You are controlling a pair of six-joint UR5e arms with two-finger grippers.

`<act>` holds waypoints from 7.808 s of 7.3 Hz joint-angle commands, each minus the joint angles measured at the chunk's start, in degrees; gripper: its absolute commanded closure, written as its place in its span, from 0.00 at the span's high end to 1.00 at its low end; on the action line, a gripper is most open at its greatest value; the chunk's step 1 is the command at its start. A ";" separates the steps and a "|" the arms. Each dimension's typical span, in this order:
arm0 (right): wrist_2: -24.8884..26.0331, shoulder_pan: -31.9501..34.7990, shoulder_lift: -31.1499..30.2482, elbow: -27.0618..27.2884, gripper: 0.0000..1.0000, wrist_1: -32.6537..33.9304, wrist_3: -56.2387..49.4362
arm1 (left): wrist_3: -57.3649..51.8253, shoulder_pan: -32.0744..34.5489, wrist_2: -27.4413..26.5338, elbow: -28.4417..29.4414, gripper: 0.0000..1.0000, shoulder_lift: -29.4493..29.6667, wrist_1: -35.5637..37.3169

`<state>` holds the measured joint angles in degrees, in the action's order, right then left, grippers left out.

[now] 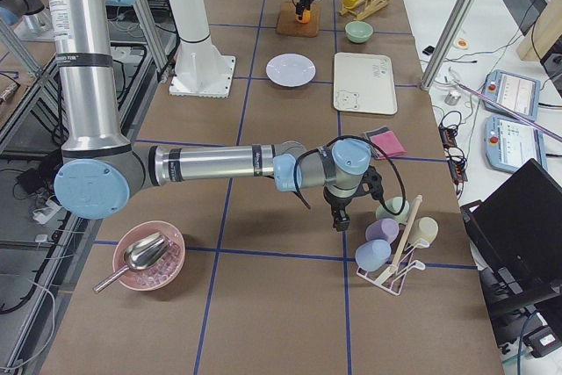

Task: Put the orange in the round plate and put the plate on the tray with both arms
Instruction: 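Lower the left gripper onto the orange on the wooden board and grasp it, then carry the orange with the left gripper and lower it onto the white plate, then open the left gripper and lift away while the right arm reaches toward the plate, then press the right gripper against the plate rim nearest it, then push the plate with the right gripper onto the cream bear tray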

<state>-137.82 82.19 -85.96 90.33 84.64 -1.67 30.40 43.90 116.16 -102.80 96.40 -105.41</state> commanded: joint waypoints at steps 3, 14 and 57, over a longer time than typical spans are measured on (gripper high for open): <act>-0.08 -0.28 0.00 0.02 1.00 -0.09 -0.09 | 0.01 0.05 0.29 0.15 0.00 -0.07 0.11; 0.00 -8.54 0.18 5.03 1.00 -4.66 0.18 | 25.32 -17.88 -7.44 18.23 0.00 40.36 10.07; 72.34 -53.20 33.03 -27.80 0.00 -78.40 120.21 | 3.70 9.19 7.59 -13.12 1.00 8.28 14.00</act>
<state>-65.45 27.09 -56.43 68.14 5.74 116.05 33.87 53.09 123.78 -114.51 105.92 -91.41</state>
